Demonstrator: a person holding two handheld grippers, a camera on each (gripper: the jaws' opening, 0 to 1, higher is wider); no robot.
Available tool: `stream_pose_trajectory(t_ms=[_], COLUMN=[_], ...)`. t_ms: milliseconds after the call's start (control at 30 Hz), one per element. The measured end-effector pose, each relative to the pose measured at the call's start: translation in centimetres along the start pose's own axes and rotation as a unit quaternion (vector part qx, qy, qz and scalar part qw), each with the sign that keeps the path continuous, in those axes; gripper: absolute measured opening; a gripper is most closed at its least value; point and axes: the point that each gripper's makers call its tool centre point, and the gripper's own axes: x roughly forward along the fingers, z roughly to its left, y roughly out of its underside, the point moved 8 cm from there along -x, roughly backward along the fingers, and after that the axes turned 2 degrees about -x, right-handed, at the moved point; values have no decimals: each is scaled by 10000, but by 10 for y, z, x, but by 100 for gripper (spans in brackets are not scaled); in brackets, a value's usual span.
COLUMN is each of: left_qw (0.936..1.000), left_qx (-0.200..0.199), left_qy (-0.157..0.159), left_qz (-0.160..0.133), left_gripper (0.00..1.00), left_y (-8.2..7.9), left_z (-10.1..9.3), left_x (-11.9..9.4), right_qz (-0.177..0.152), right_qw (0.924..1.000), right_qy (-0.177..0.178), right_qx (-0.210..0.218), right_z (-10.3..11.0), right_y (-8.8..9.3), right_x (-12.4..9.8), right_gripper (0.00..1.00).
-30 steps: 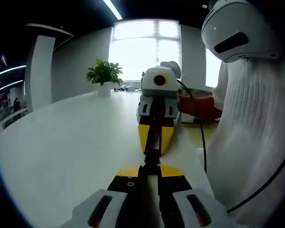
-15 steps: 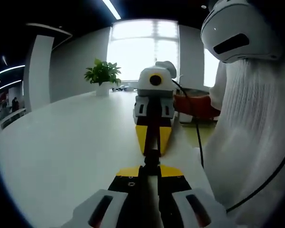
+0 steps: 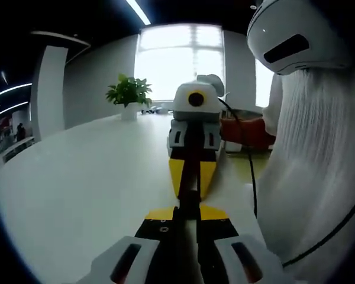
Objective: Snap the two parts of the plastic buckle together until the buckle closes and remains connected.
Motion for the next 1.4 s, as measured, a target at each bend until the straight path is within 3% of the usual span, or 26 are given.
stream_pose_trajectory(t_ms=[1033,1400], left_qw=[10000,9998], left_qx=[53,105], left_qy=[21,-155], left_qz=[-30,-48], left_gripper=[11,13], left_y=[3,4], left_z=[0,3], left_x=[-3,-3], right_qz=[-97,-120], right_qw=[9999,9999], right_qy=[-37,20], right_qx=[-71,-100], right_z=[-3,-7], right_y=[-5,-4], right_x=[4,1], right_gripper=[11,11])
